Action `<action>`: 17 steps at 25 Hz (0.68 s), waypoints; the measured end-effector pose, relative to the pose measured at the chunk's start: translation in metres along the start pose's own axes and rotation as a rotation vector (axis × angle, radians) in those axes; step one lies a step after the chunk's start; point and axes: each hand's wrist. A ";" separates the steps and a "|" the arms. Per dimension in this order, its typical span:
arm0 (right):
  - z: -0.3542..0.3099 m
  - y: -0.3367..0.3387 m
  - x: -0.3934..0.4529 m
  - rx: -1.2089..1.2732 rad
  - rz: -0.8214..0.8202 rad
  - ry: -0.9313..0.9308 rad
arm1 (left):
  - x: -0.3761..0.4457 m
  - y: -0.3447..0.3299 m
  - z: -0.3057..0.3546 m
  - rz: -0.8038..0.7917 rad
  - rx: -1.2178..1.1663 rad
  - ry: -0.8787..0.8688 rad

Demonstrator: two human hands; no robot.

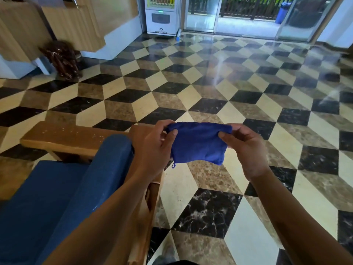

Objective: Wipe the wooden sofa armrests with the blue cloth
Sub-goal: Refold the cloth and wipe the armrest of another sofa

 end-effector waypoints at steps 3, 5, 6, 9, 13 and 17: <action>0.002 -0.011 0.044 0.025 0.016 -0.012 | 0.043 -0.003 -0.024 -0.001 0.005 0.001; 0.006 -0.015 0.077 0.035 0.013 -0.014 | 0.073 -0.006 -0.039 -0.006 0.020 0.008; 0.008 -0.017 0.093 0.035 0.006 -0.007 | 0.085 -0.009 -0.043 -0.008 0.018 0.017; 0.020 -0.019 0.143 0.036 -0.026 0.015 | 0.125 -0.026 -0.055 0.005 -0.032 0.042; 0.036 -0.015 0.215 -0.020 -0.053 0.051 | 0.177 -0.051 -0.077 0.054 -0.004 0.058; 0.052 -0.006 0.298 -0.052 -0.112 0.050 | 0.236 -0.084 -0.093 0.140 0.036 0.122</action>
Point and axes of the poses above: each hand's wrist, its own x-axis towards the middle knuckle, its own y-axis out of the back of the hand, z = x × y, and after that the axes turned 11 degrees about -x, right-handed
